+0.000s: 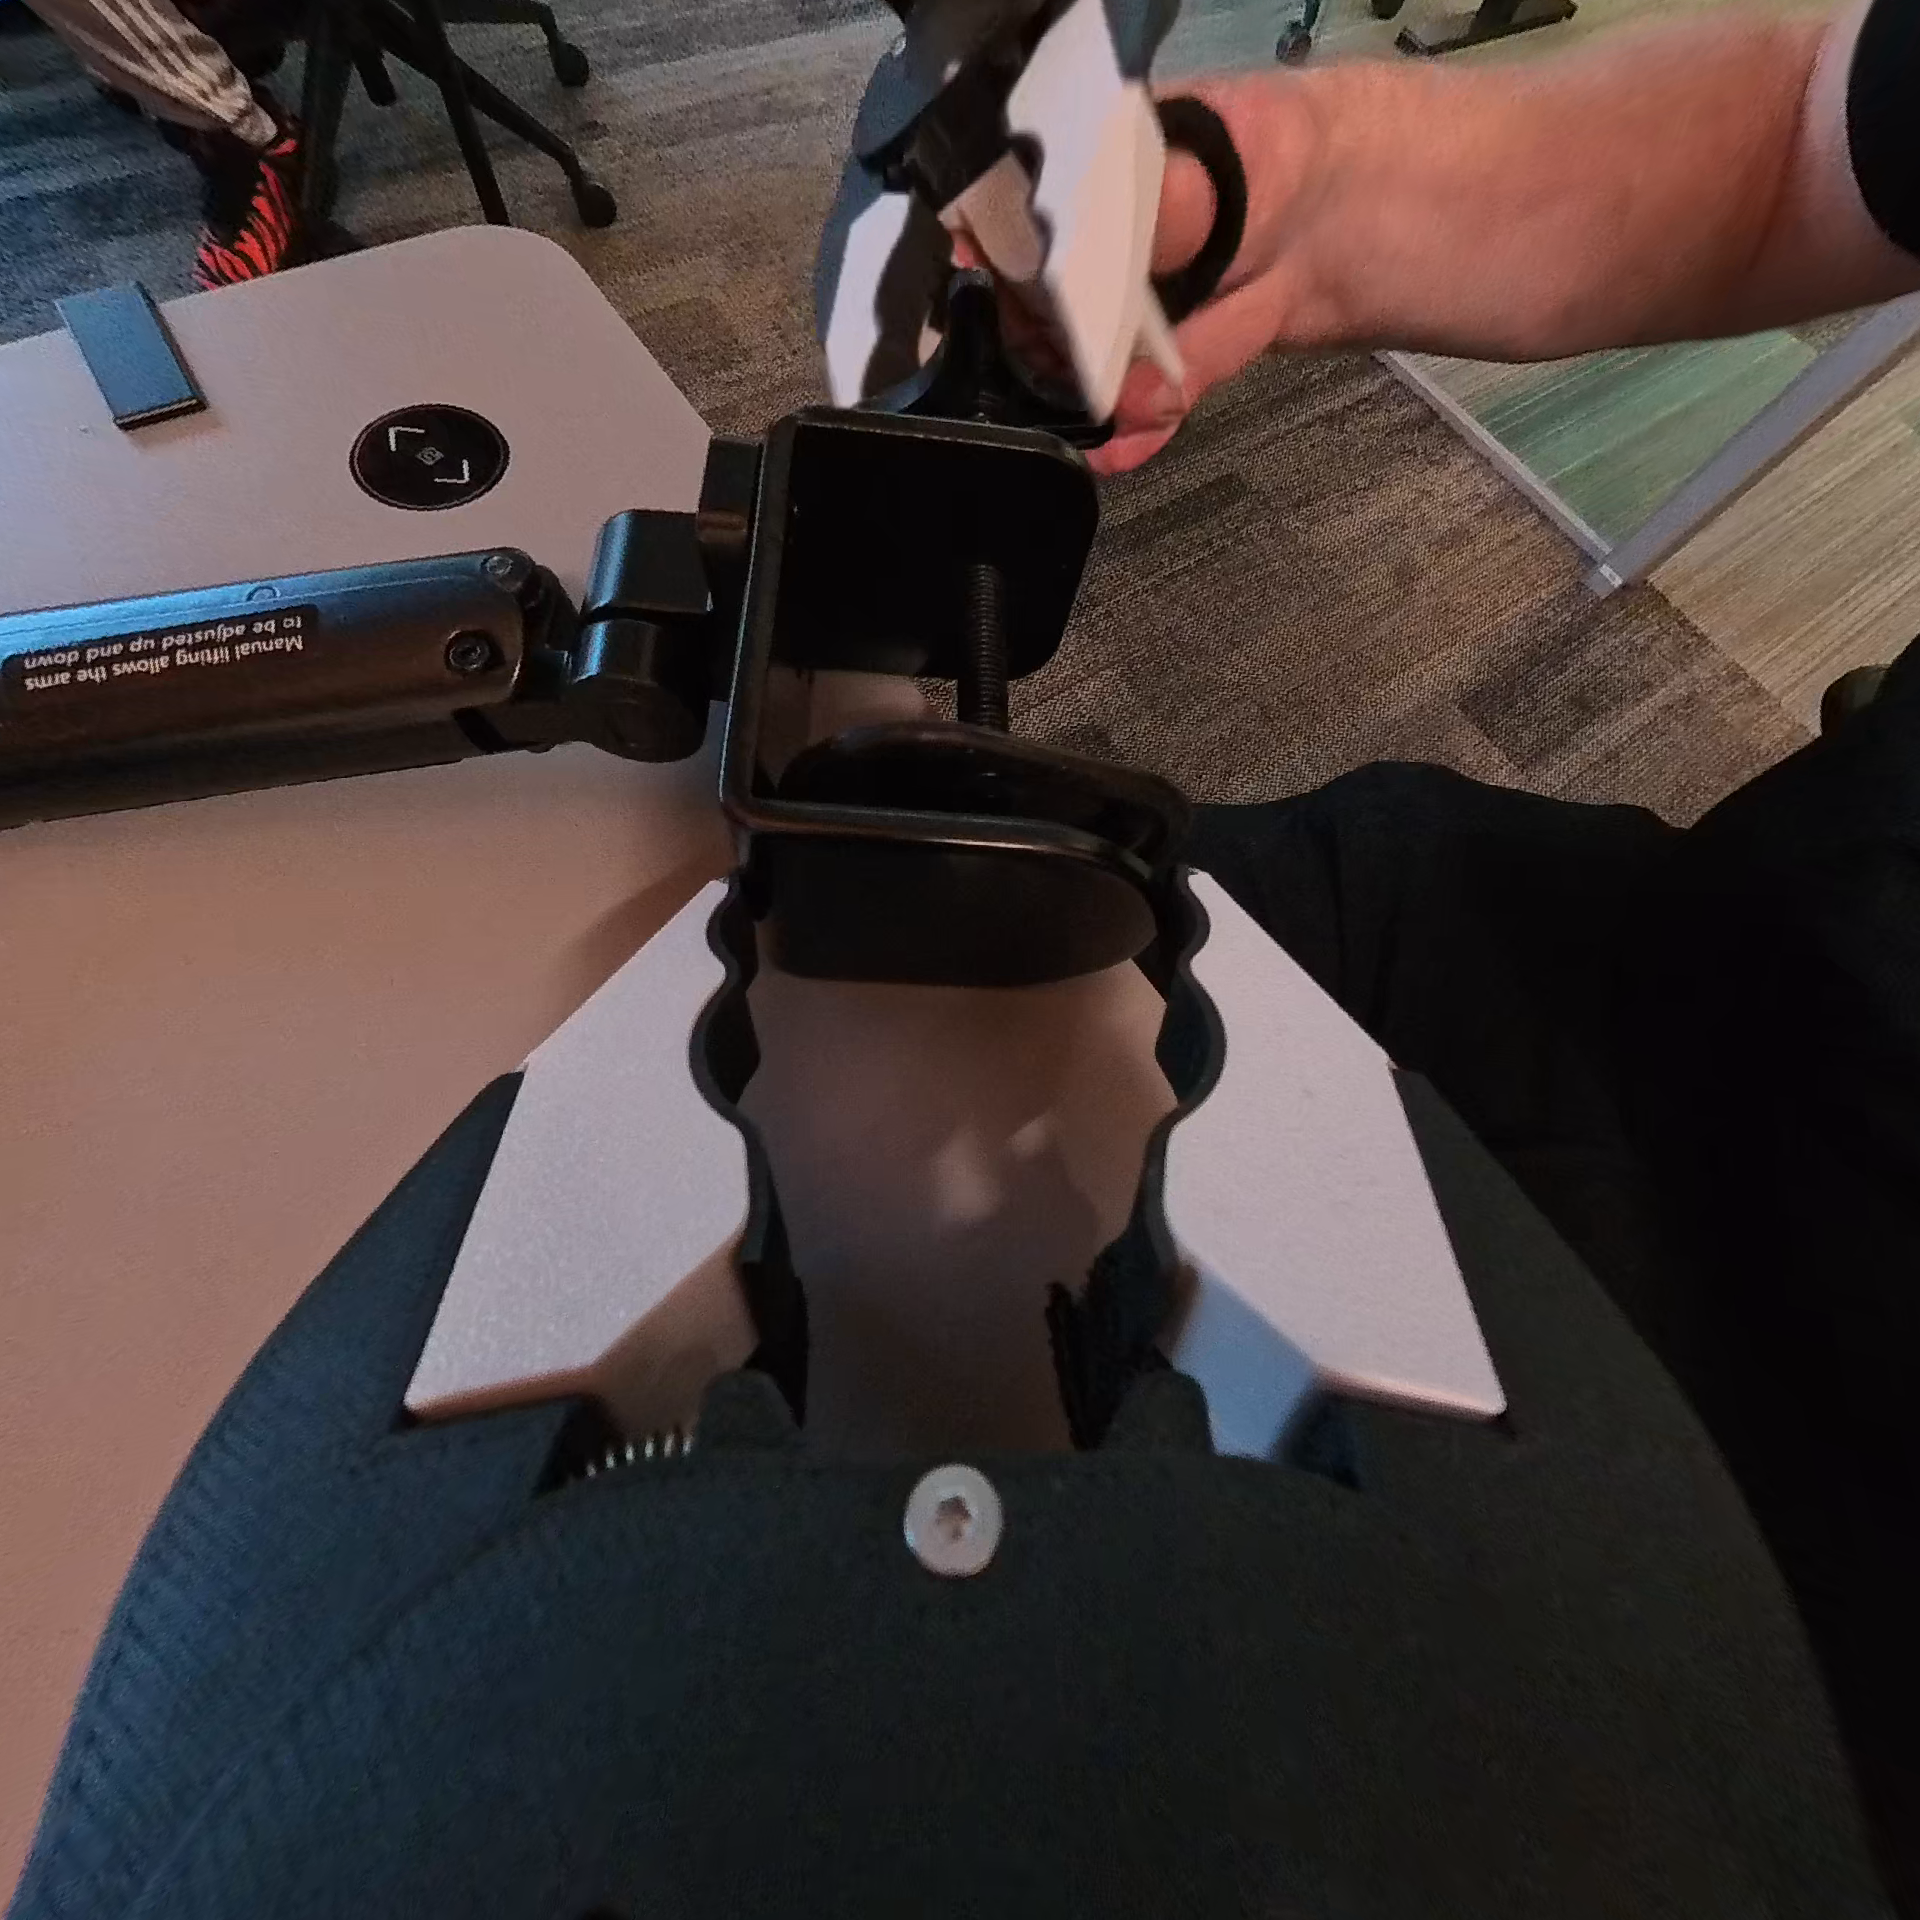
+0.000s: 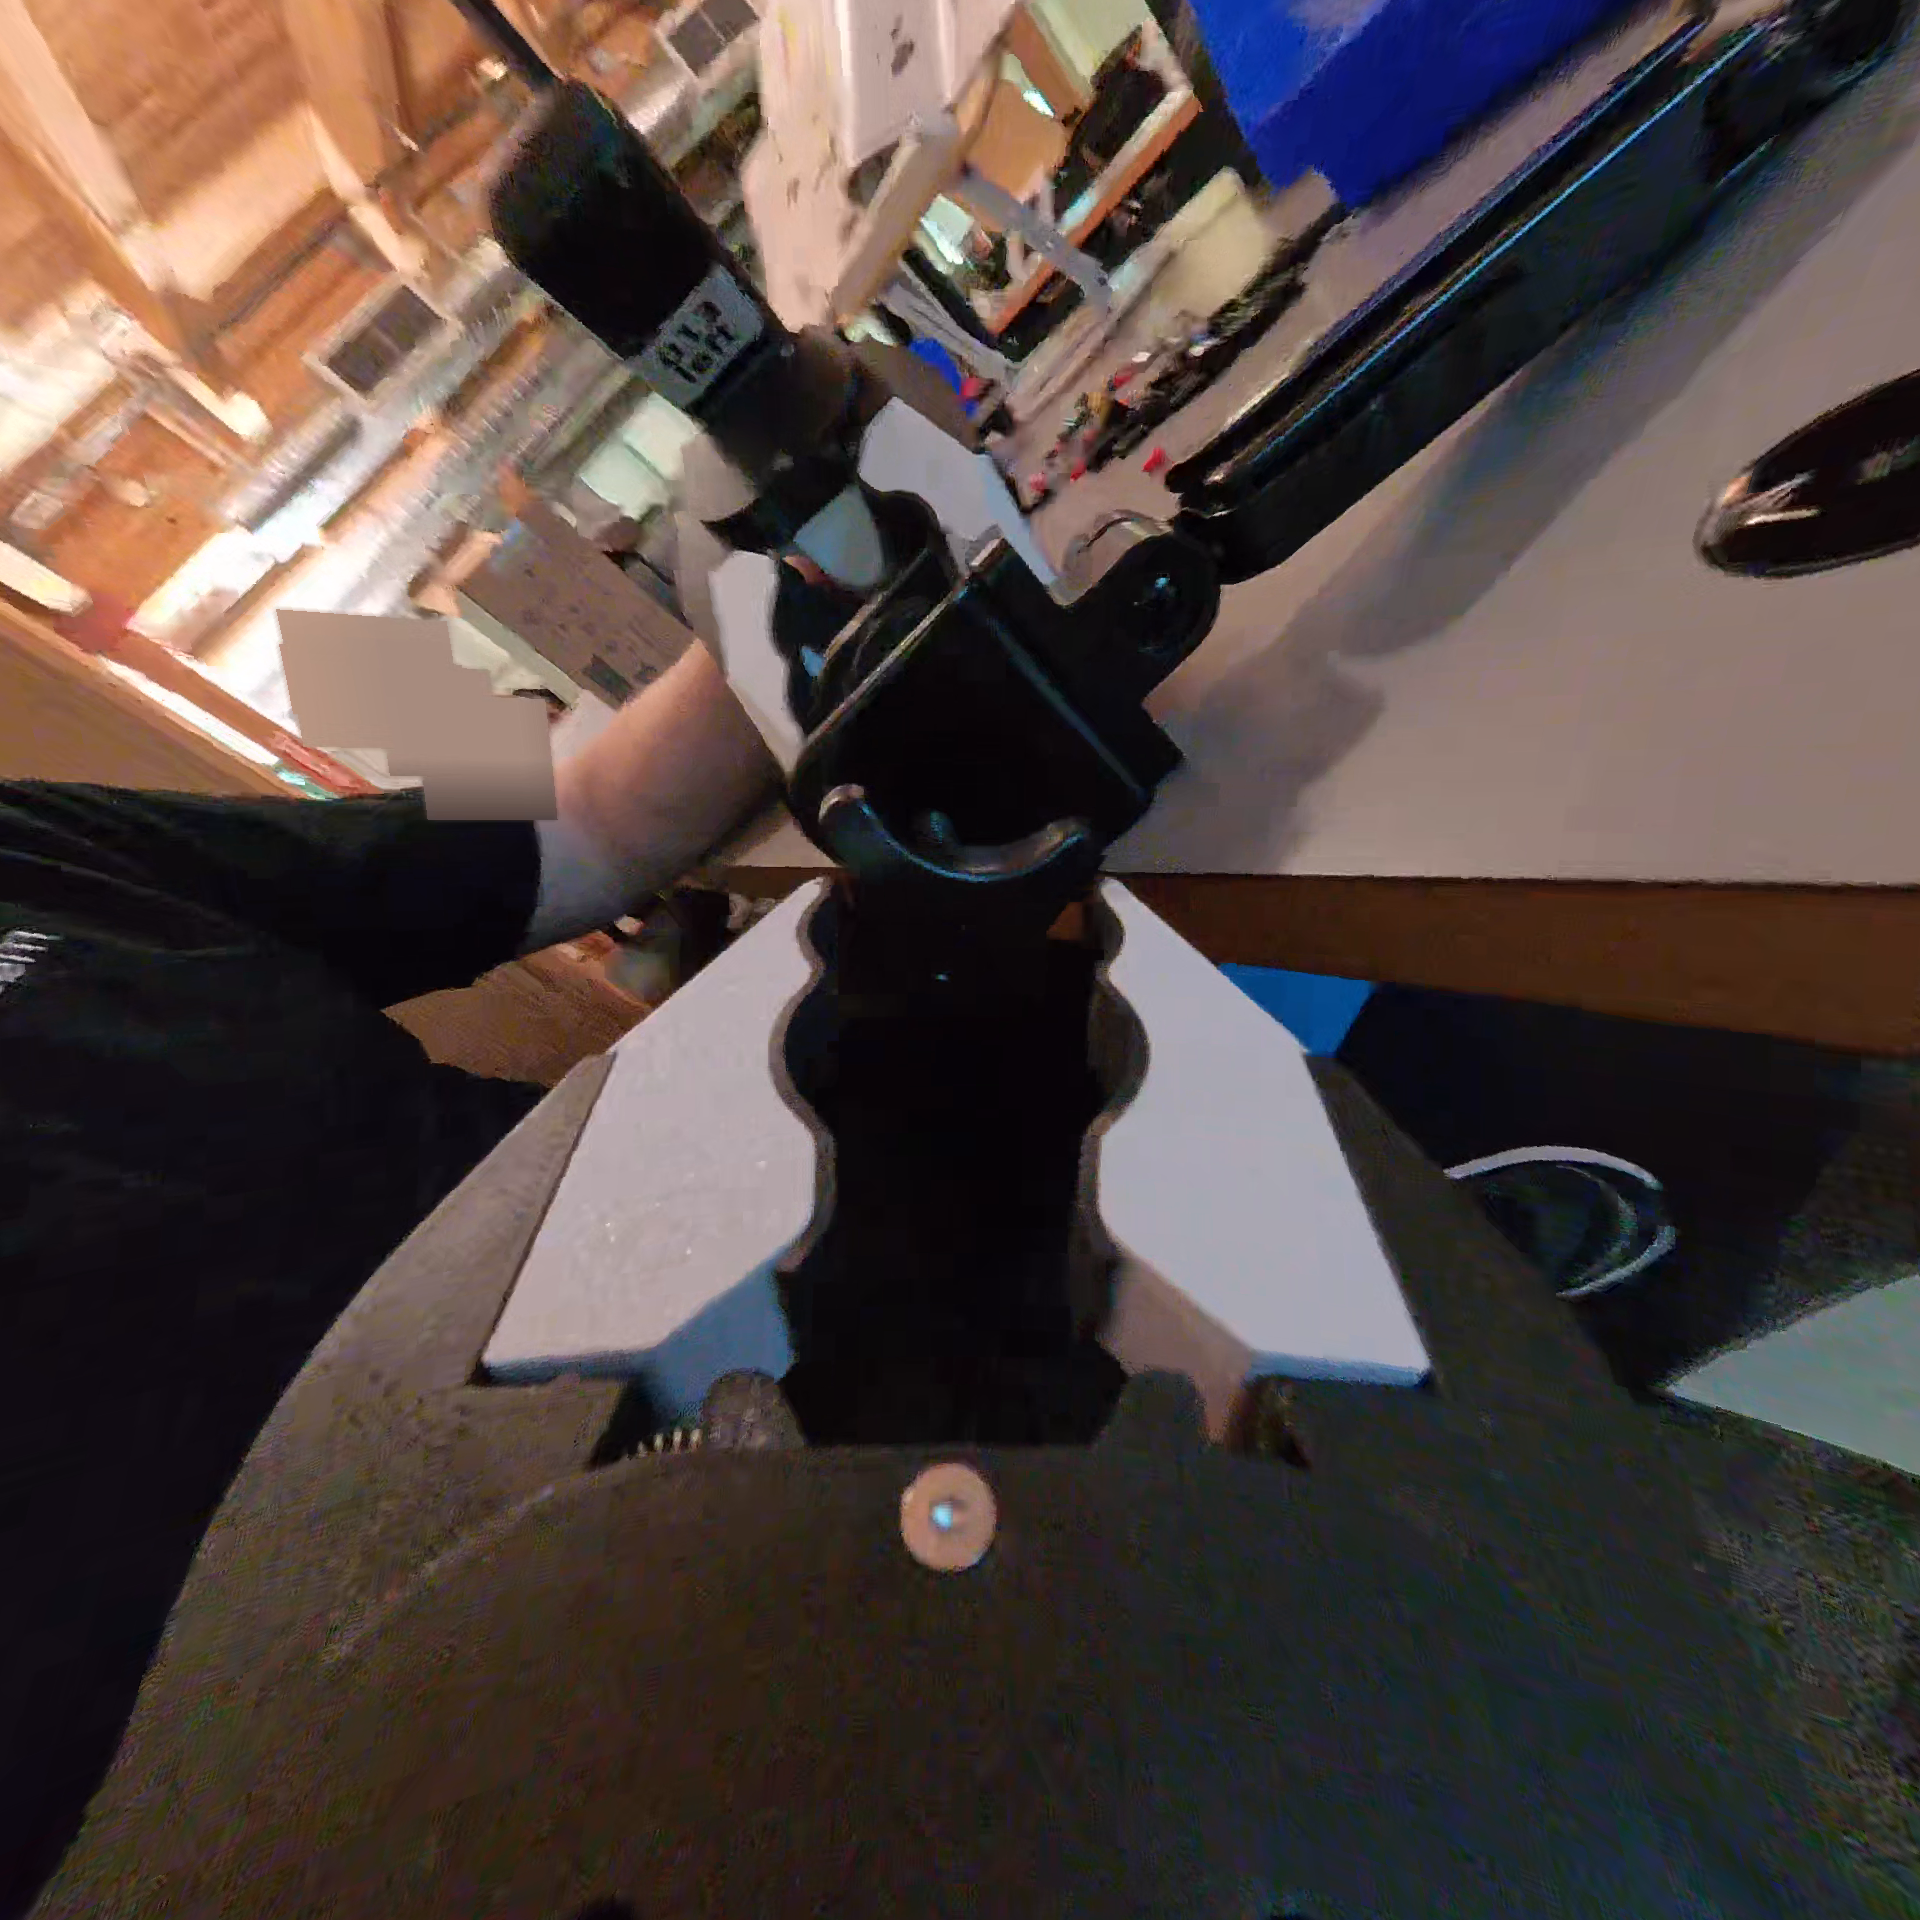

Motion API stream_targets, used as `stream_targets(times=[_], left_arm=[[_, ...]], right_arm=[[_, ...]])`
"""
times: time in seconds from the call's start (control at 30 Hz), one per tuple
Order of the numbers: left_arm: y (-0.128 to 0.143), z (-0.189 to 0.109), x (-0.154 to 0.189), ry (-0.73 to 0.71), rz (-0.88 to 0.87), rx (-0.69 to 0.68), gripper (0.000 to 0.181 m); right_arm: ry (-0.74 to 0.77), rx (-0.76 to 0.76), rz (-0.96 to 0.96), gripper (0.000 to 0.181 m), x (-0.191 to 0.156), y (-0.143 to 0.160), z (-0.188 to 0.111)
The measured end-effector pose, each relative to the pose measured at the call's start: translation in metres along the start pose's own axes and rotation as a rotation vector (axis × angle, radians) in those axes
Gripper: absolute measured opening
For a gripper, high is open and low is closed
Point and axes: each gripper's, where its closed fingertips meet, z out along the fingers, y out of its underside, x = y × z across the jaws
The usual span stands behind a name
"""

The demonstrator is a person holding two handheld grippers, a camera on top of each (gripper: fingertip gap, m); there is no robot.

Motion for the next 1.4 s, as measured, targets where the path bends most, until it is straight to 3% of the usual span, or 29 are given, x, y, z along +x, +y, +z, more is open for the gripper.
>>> stream_targets(times=[0.1,0.17,0.27,0.3,0.33,0.4,0.53,0.63,0.77,0.83,0.9,0.97,1.0,1.07,1.1,1.13,1.23,1.3,1.4], left_arm=[[0.000,-0.001,-0.001,-0.007,-0.006,0.001,0.078],[0.000,-0.001,-0.002,-0.006,-0.008,0.001,0.078],[0.000,-0.001,-0.003,-0.013,-0.007,0.001,0.079],[0.000,-0.001,-0.003,-0.009,-0.009,0.001,0.078],[0.001,-0.002,-0.002,-0.005,-0.009,0.001,0.078],[0.001,-0.001,-0.002,-0.009,-0.004,0.000,0.079],[0.001,-0.001,-0.002,-0.006,-0.006,0.001,0.078],[0.001,-0.001,-0.002,-0.006,-0.006,0.001,0.078],[0.001,-0.002,-0.002,-0.006,-0.004,0.000,0.078],[0.001,-0.002,-0.002,-0.007,-0.005,0.000,0.079],[0.001,-0.002,-0.002,-0.003,-0.005,0.000,0.078],[0.001,-0.001,-0.002,-0.010,0.009,-0.001,0.078],[0.001,-0.001,-0.001,-0.010,0.011,-0.001,0.078],[0.001,-0.001,0.000,0.007,-0.001,-0.001,0.078],[0.001,-0.001,0.000,0.005,0.001,-0.002,0.079],[0.001,-0.001,0.000,0.005,0.000,-0.002,0.079],[0.001,-0.001,0.000,0.005,0.000,-0.002,0.079],[0.001,-0.001,0.000,0.005,0.000,-0.002,0.079],[0.001,-0.001,0.000,0.004,0.000,-0.002,0.079]], right_arm=[[0.119,-0.029,-0.265,0.038,0.004,-0.002,0.001],[0.309,-0.091,-0.650,0.036,0.008,-0.001,-0.001],[0.828,-0.249,-1.485,0.040,0.018,-0.012,-0.009],[0.859,-0.240,-1.535,0.040,0.016,-0.013,-0.008],[0.803,-0.212,-1.460,0.043,0.016,-0.009,-0.008],[0.671,-0.131,-1.209,0.066,0.016,-0.004,-0.015],[0.185,0.074,-0.323,0.066,0.004,-0.010,-0.021],[-0.063,0.119,-0.032,0.059,-0.006,-0.016,-0.016],[-0.001,-0.048,-0.100,0.037,0.000,0.003,0.007],[0.101,-0.081,-0.301,0.036,0.004,0.003,0.007],[0.350,-0.142,-0.754,0.036,0.013,0.003,0.005],[0.723,-0.263,-1.360,0.041,0.022,-0.005,-0.002],[0.791,-0.274,-1.443,0.045,0.022,-0.006,-0.002],[0.665,-0.224,-1.250,0.046,0.021,0.000,-0.002],[0.639,-0.192,-1.142,0.071,0.024,-0.002,-0.007],[0.568,-0.153,-0.983,0.078,0.024,-0.001,-0.009],[0.158,0.016,-0.371,0.075,-0.001,-0.003,-0.011],[0.014,0.076,-0.039,0.067,-0.002,-0.009,-0.013],[-0.049,-0.023,0.075,0.054,-0.001,0.007,0.001]])
